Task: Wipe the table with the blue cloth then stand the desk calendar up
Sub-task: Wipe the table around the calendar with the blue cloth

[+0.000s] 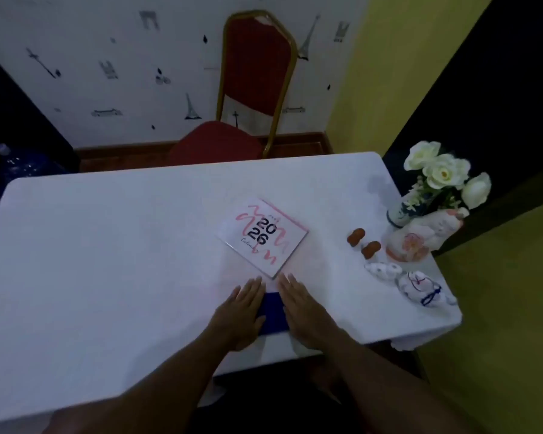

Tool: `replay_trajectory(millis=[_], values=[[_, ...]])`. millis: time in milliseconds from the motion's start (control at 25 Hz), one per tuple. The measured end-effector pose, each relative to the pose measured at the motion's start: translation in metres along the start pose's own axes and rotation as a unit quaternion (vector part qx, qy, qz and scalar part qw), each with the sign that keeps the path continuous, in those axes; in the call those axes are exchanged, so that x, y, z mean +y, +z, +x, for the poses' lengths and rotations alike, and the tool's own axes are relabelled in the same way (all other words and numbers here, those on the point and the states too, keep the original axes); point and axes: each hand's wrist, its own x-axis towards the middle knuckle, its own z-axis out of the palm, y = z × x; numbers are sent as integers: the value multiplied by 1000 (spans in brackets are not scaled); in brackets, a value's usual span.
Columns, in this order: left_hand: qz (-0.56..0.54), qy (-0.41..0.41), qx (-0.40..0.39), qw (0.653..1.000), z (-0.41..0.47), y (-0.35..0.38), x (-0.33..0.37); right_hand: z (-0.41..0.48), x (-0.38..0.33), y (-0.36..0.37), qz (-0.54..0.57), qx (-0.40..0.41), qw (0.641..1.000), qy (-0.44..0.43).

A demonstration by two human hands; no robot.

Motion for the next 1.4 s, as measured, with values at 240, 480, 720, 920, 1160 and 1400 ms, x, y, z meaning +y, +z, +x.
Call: replay_trajectory(millis=[240, 480, 720, 920, 1160, 1400], values=[[23, -20, -37, 999, -16, 37, 6, -16, 9, 25, -32, -70, 996, -37], [98, 19, 42, 994, -17, 19, 7, -10, 17, 28, -23, -77, 996, -36], [25, 16, -13, 999, -6, 23, -1, -11, 4, 27, -3, -39, 999, -10], [-54, 0, -20, 998, -3, 12, -9, 8, -18, 24, 23, -12, 999, 19], [-92, -46, 18, 995, -15, 11, -12, 20, -23, 32, 14, 12, 1000, -20], [-90, -41, -6, 995, -16, -16, -51, 21, -9, 16, 84, -8, 996, -3]])
